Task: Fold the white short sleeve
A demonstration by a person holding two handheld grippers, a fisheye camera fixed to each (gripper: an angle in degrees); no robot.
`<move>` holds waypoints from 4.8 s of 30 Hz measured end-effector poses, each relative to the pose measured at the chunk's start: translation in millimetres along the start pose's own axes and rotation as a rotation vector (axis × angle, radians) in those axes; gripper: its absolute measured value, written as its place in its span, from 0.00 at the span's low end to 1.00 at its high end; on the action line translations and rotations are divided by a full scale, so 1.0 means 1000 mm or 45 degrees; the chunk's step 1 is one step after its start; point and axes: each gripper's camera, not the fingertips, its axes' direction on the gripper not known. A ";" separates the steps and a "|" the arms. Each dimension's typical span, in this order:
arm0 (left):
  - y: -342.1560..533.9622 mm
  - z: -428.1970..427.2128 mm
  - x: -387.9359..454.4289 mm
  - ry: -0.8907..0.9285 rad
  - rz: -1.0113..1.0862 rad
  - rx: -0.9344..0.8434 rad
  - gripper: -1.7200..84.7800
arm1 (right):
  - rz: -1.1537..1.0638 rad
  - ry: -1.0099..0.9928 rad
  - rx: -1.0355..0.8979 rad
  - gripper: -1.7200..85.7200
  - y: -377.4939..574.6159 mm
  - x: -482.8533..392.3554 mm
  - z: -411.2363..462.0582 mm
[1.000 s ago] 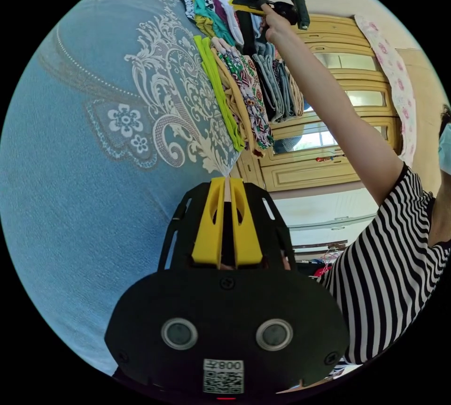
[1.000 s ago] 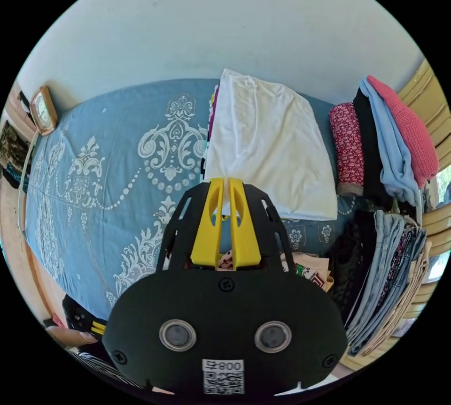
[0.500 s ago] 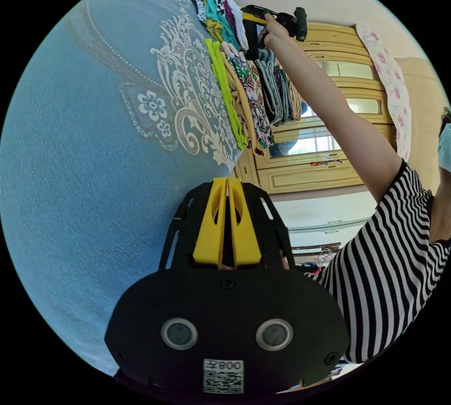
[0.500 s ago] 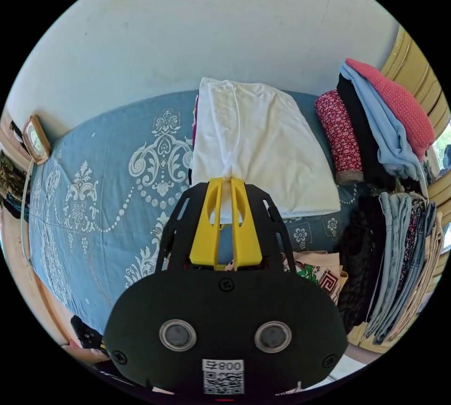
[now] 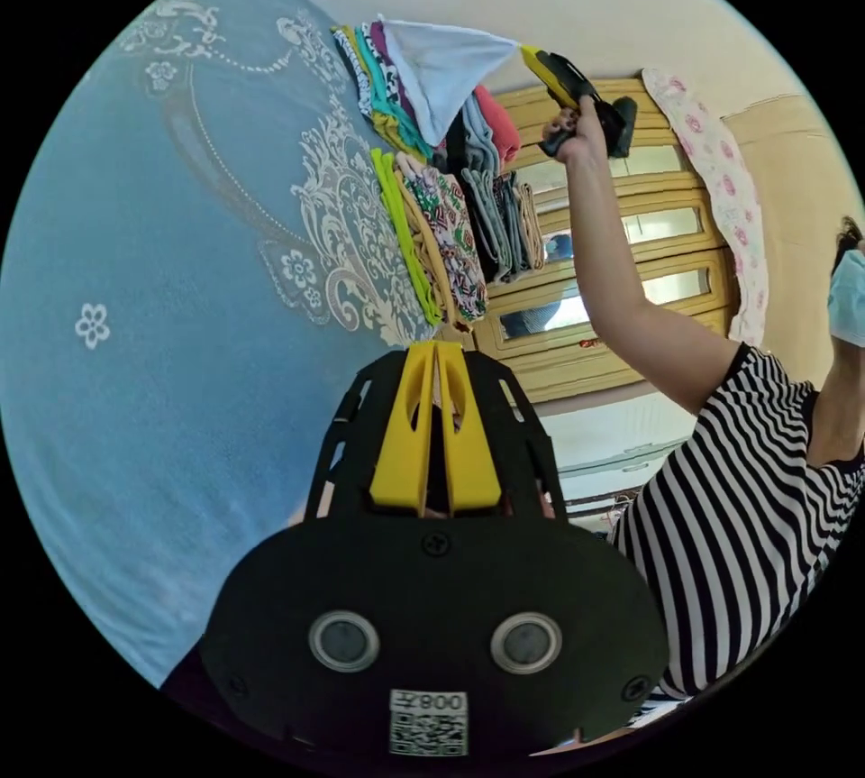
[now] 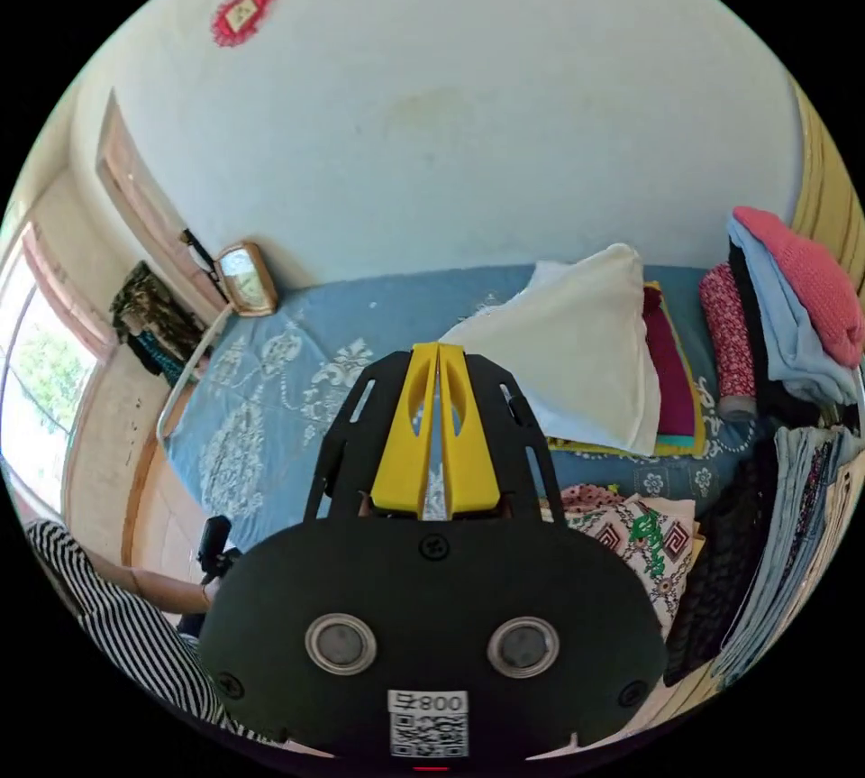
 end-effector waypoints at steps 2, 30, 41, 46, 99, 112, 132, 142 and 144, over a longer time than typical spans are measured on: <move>0.004 -0.025 0.015 -0.029 0.013 0.072 0.03 | -0.080 -0.115 0.024 0.02 0.016 -0.027 -0.018; 0.021 -0.170 0.006 -0.591 -0.607 0.408 0.06 | -0.103 -0.526 -0.674 0.02 0.319 -0.140 0.207; -0.023 -0.092 0.147 -0.361 0.075 0.388 0.02 | -0.094 -0.366 -0.514 0.06 0.312 -0.096 0.242; -0.036 -0.026 0.200 -0.486 0.280 0.251 0.02 | -0.024 -0.216 -0.569 0.10 0.313 -0.065 0.272; -0.331 0.068 0.209 -0.328 -0.273 0.073 0.12 | 0.023 -0.125 -0.419 0.03 0.482 -0.062 0.237; -0.250 -0.004 0.362 -0.079 -0.123 0.417 0.03 | 0.045 -0.158 -0.340 0.03 0.526 -0.111 0.159; 0.079 -0.163 0.901 -0.457 1.060 0.989 0.03 | -0.591 0.065 0.475 0.02 0.576 -0.403 -0.200; 0.190 -0.179 1.007 -0.565 1.218 0.988 0.03 | -0.747 0.098 0.723 0.02 0.621 -0.490 -0.296; 0.201 -0.185 1.018 -0.546 1.217 0.957 0.03 | -0.760 0.092 0.751 0.02 0.622 -0.496 -0.303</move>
